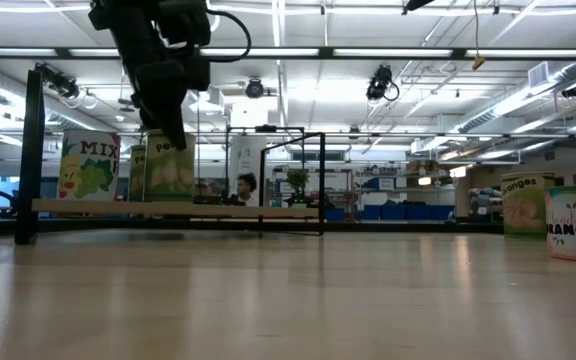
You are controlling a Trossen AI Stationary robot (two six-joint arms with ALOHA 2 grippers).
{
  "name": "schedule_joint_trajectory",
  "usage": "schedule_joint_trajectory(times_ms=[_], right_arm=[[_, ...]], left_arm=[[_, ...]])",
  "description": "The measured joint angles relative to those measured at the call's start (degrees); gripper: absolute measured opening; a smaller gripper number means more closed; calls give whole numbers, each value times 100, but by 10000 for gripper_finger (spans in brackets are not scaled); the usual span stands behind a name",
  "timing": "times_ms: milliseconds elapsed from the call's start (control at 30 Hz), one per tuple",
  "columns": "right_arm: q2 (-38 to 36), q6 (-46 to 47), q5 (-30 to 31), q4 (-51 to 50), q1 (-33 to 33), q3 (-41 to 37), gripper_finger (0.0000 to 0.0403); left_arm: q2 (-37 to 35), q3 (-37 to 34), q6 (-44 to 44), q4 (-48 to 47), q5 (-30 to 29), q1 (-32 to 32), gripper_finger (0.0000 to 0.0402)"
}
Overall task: Pick and place cans onto a shelf
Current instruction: Put the canned pears on the shelf, then put the small canned oranges on the shelf
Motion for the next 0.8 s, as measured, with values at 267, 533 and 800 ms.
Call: schedule_joint_trajectory(times_ms=[267, 533, 800], right_arm=[[0, -54, 1, 0, 0, 0, 359], [0, -163, -101, -16, 15, 0, 359], [99, -1027, -501, 55, 278, -80, 359]], left_arm=[[-4, 256, -164, -352, -13, 2, 355], [-7, 631, -515, -817, -12, 0, 355], [-7, 1696, -1996, -982, 1, -251, 355]])
